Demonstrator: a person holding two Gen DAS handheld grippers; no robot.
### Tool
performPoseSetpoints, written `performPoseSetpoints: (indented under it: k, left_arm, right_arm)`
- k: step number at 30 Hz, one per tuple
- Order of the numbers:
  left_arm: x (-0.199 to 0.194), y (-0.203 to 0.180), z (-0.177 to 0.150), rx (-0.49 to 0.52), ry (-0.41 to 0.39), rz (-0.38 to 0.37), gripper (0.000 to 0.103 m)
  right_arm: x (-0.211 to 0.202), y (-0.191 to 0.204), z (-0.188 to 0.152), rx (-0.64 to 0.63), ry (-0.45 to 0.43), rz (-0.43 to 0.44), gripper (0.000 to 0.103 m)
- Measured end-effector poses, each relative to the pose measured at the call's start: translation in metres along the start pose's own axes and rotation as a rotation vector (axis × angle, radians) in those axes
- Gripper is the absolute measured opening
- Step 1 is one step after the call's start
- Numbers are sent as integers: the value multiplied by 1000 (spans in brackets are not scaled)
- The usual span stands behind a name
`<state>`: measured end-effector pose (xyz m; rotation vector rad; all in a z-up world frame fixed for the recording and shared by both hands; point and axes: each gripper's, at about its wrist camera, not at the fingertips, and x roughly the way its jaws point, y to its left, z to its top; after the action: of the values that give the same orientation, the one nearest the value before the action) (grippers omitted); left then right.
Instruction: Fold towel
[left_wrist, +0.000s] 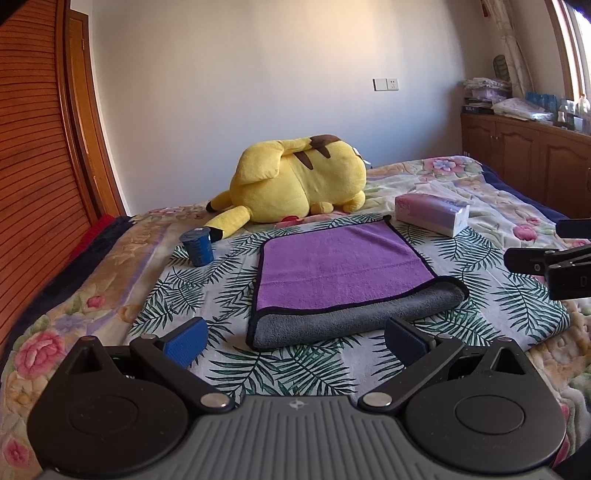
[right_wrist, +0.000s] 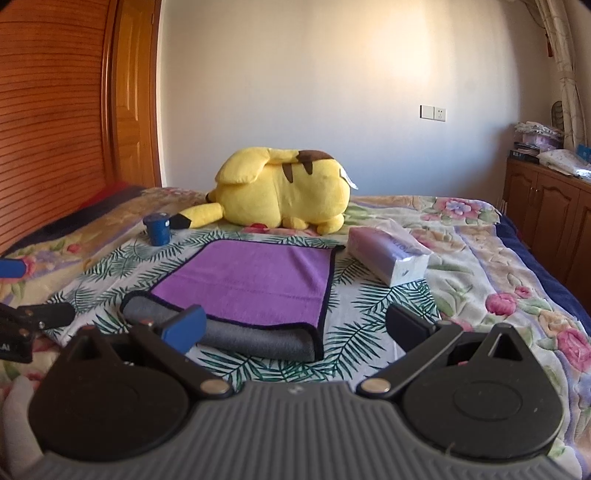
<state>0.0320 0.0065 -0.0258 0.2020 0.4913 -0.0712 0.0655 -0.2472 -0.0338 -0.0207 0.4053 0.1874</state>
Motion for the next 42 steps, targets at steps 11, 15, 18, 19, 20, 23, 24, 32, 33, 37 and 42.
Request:
performPoseSetpoints:
  k: [11,15,18,19,20,23,24,32,33,37,42]
  left_arm:
    - [16,9,4,-6,24,-2,103]
    - [25,14,6,-20,39,6,100]
    - [32,18,9,-21,49,-1,98]
    - [35,19,10,-22,53,-5,98]
    - [37,21,10,-25,57,-9,97]
    - [44,24,13,-34,64,-21,94]
    - [46,26,13,-35,67,-24,93]
    - [64,32,18,-56,114,-69,86]
    - [66,33,19,-55,113,-69,86]
    - [74,36,21,-58,117,-73,82]
    - [90,41,24,-51,128,-68,79]
  right_arm:
    - [21,-2,1,-22,56,37,86]
    - [28,-1,0,-27,72,55,86]
    - [32,0,0,-26,83,74,86]
    - [33,0,0,-27,89,81,84]
    - [35,1,0,-28,96,87,82]
    - [40,2,0,-35,118,102,78]
    - [42,2,-1,-35,123,107,77]
    - [59,4,-1,-47,158,130,72]
    - [61,4,-1,-48,162,133,72]
    - [69,2,-1,-53,177,144,70]
    - [82,0,0,-51,189,146,69]
